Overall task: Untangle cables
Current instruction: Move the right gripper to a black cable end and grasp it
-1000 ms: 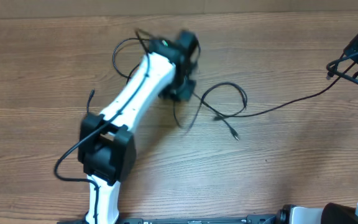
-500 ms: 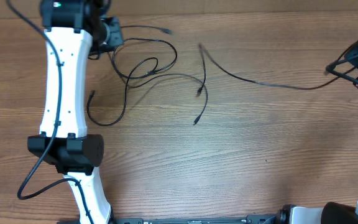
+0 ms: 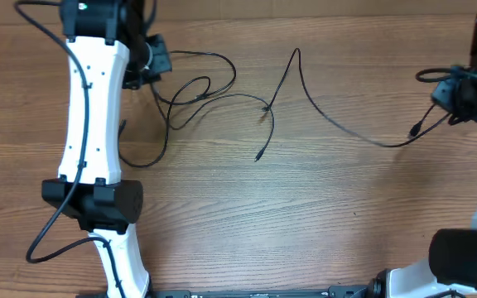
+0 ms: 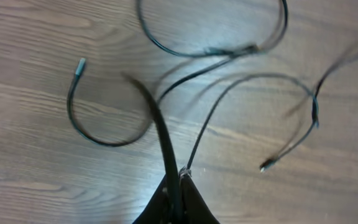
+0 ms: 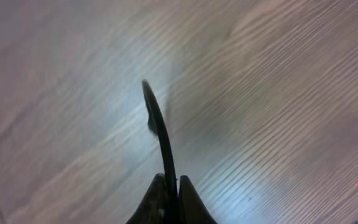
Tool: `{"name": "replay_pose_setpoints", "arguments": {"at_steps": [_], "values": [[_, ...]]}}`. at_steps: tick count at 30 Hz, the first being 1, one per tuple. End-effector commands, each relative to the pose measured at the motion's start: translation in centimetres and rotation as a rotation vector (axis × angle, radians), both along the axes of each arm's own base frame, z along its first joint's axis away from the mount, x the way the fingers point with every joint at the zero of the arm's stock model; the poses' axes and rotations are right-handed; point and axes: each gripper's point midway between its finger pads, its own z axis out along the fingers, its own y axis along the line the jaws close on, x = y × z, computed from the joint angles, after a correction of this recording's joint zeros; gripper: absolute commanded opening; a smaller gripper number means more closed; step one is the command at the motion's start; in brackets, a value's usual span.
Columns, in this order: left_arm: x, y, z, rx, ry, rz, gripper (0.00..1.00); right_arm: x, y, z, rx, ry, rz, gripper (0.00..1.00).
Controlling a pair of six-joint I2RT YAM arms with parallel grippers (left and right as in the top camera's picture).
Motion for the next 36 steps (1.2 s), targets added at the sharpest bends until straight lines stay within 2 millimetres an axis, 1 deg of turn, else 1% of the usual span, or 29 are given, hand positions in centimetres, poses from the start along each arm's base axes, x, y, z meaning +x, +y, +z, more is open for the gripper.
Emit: {"name": "replay_pose_setpoints", "arguments": {"at_steps": [1,2,3,4,5,7,9,10,13,14,16,21,24,28,30,32,36], "values": [[-0.7,-1.3,-0.2,0.035,0.010,-0.084,0.04,0.3,2.1,-2.2,0.121,0.045,0.097,0.07],[-0.8,-1.4,-0.3,0.050,0.013,-0.089,0.04,0.3,2.1,-2.5,0.123,0.055,0.096,0.17],[-0.8,-1.5,-0.4,0.059,0.015,-0.093,0.04,0.4,2.0,-2.8,0.125,0.063,0.096,0.35],[-0.9,-1.7,-0.4,0.059,0.017,-0.100,0.04,0.5,2.0,-3.1,0.127,0.069,0.096,0.58],[-1.0,-1.9,-0.4,0.057,0.017,-0.105,0.04,0.7,2.0,-3.2,0.127,0.067,0.096,0.65],[-1.1,-2.3,-0.4,0.058,0.017,-0.114,0.04,1.3,2.2,-3.2,0.136,0.046,0.105,0.72],[-1.1,-2.6,-0.4,0.057,0.017,-0.121,0.04,2.5,3.7,-3.0,0.204,-0.007,0.166,0.76],[-1.2,-2.8,-0.4,0.058,0.017,-0.125,0.04,3.1,4.7,-2.8,0.249,-0.038,0.219,0.77],[-1.2,-2.9,-0.4,0.058,0.017,-0.127,0.04,4.9,9.1,-1.6,0.420,-0.147,0.407,0.80],[-1.2,-2.9,-0.4,0.058,0.017,-0.127,0.04,5.1,10.2,-1.3,0.453,-0.166,0.454,0.82],[-1.2,-2.9,-0.4,0.058,0.017,-0.127,0.04,5.2,11.7,-1.3,0.465,-0.163,0.495,0.84],[-1.3,-3.2,-0.4,0.058,0.016,-0.136,0.04,4.7,14.5,-2.8,0.408,-0.081,0.566,0.85],[-1.3,-3.3,-0.4,0.058,0.016,-0.138,0.04,4.2,15.1,-4.3,0.338,-0.024,0.591,0.86],[-1.3,-3.4,-0.5,0.056,0.017,-0.139,0.04,3.4,14.8,-7.2,0.233,0.062,0.570,0.86],[-1.3,-3.3,-0.5,0.056,0.017,-0.138,0.04,3.2,14.7,-8.6,0.211,0.083,0.570,0.86],[-1.3,-3.3,-0.5,0.056,0.017,-0.139,0.04,3.7,14.7,-10.1,0.199,0.068,0.570,0.86],[-1.4,-3.9,-0.5,0.061,0.016,-0.170,0.04,5.8,14.9,-12.3,0.181,-0.021,0.579,0.84]]}}
